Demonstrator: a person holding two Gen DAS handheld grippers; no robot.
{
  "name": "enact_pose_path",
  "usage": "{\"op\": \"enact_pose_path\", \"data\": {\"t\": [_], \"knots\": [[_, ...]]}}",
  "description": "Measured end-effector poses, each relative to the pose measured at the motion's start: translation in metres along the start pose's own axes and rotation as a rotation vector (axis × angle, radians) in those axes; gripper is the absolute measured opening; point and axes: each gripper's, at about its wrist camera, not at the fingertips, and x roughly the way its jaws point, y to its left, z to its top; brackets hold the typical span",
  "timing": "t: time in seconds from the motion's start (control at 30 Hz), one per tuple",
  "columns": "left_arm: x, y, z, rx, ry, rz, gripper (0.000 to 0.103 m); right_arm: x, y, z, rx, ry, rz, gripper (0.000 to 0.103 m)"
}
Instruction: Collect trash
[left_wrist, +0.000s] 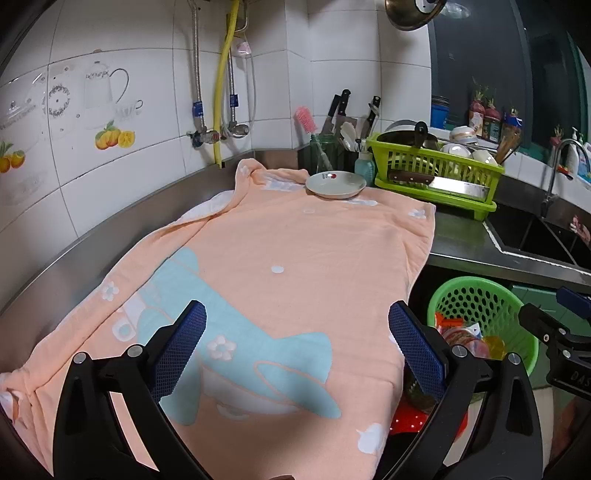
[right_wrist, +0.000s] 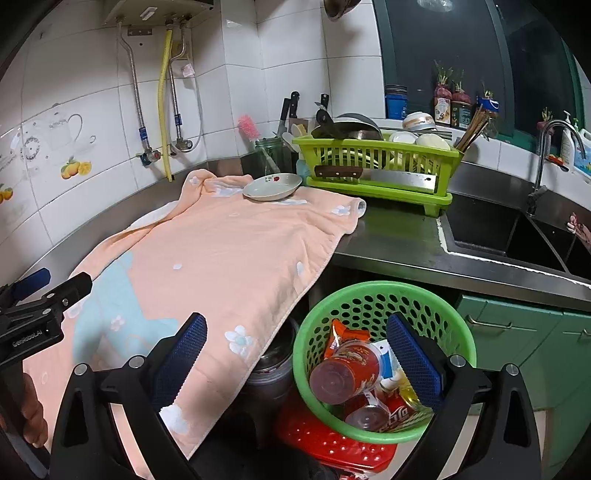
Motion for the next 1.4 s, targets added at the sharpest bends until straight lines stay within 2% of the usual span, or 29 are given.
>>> {"op": "enact_pose_path", "data": {"t": [1.4], "knots": [[0.005,-0.005,-0.0053,0.013,0.005,-0.003,0.098,0.0043,-0.0078,-0.0017,0.002,-0.003,-0.023,0.095]]}}
